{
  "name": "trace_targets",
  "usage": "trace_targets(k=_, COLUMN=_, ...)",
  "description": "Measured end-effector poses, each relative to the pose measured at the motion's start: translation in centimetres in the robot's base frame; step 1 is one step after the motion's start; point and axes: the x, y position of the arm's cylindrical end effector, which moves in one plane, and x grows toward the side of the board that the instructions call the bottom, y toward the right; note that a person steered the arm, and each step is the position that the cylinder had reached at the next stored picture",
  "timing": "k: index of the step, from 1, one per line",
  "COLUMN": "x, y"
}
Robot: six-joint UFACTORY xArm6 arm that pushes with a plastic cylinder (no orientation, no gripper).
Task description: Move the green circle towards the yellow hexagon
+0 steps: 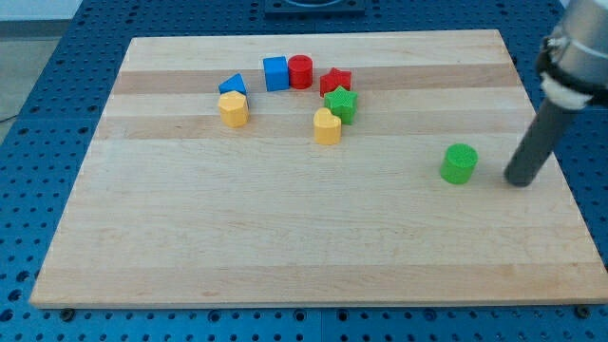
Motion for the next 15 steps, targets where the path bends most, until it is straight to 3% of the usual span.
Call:
trace_targets(k=1, x=0.2, y=-8.0)
trace_targets(k=2, x=0.2, y=-7.7)
trace_targets(k=3, x=-1.2, y=-0.9)
trace_targets(k=4, x=-4.1, y=0.6)
trace_targets(k=5, x=-4.1, y=-4.3)
trace_targets(k=7, x=0.9, y=-17.4)
trace_targets(k=9, x=0.9, y=-17.4)
trace_targets(k=10, x=0.1, y=-13.2)
trace_targets(k=11, x=-2.0, y=-13.4)
trace_targets(k=13, x=-2.6, y=-22.4)
trace_targets(k=14, x=-2.6, y=-23.4)
trace_targets(k=15, x=-1.7, y=-20.9)
